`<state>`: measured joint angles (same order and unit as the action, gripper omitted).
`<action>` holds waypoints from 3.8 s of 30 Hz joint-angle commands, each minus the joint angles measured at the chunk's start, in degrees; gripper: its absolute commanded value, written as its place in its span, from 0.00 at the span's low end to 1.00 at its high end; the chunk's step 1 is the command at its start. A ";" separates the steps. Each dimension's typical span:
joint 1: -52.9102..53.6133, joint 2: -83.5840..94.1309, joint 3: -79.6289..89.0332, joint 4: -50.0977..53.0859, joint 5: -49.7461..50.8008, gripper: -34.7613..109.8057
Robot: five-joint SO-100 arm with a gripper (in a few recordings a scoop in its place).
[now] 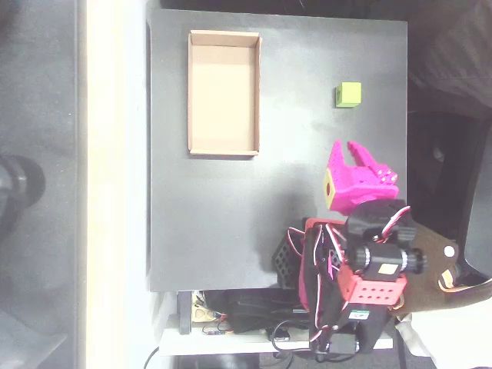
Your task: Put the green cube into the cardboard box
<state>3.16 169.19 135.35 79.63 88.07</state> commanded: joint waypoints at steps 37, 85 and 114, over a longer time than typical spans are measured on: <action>7.56 -71.28 -57.13 0.18 0.09 0.32; 4.92 -99.40 -58.89 0.70 0.62 0.50; 5.10 -106.52 -58.10 0.00 0.09 0.50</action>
<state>7.65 61.88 77.96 79.01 87.89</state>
